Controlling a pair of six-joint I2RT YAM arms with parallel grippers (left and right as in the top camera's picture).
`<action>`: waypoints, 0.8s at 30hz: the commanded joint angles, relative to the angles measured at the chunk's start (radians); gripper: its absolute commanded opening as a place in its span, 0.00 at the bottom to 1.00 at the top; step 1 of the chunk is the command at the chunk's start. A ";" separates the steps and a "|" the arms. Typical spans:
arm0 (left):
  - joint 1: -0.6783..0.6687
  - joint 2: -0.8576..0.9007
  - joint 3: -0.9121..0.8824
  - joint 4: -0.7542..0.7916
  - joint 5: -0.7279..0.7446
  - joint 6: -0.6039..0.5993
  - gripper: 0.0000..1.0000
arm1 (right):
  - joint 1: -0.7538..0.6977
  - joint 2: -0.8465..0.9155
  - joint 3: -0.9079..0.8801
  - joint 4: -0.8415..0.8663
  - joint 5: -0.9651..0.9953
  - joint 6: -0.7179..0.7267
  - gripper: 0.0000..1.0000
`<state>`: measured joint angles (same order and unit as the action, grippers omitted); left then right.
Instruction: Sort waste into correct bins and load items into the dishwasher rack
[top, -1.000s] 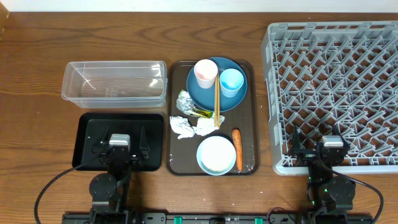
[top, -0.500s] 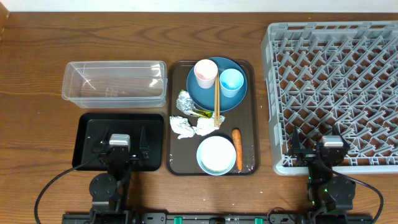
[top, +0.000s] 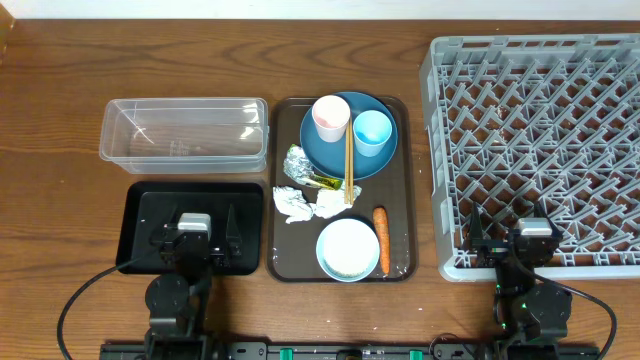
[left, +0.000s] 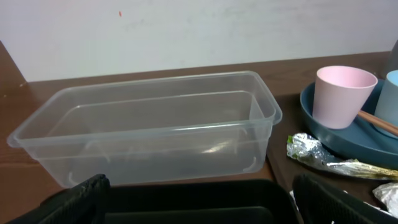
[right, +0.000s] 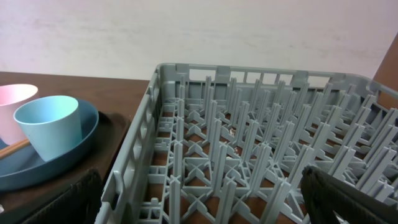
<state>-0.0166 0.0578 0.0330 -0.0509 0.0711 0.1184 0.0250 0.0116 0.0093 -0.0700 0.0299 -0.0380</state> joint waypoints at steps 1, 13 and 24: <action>0.005 0.001 -0.028 -0.011 0.053 -0.086 0.95 | 0.012 -0.005 -0.004 -0.001 0.007 -0.004 0.99; 0.004 0.013 0.262 -0.330 0.362 -0.386 0.96 | 0.012 -0.005 -0.004 -0.001 0.007 -0.004 0.99; -0.023 0.348 0.902 -0.872 0.197 -0.330 0.96 | 0.012 -0.005 -0.004 -0.001 0.007 -0.004 0.99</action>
<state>-0.0349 0.3122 0.8413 -0.8818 0.3023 -0.2283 0.0250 0.0120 0.0090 -0.0696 0.0303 -0.0380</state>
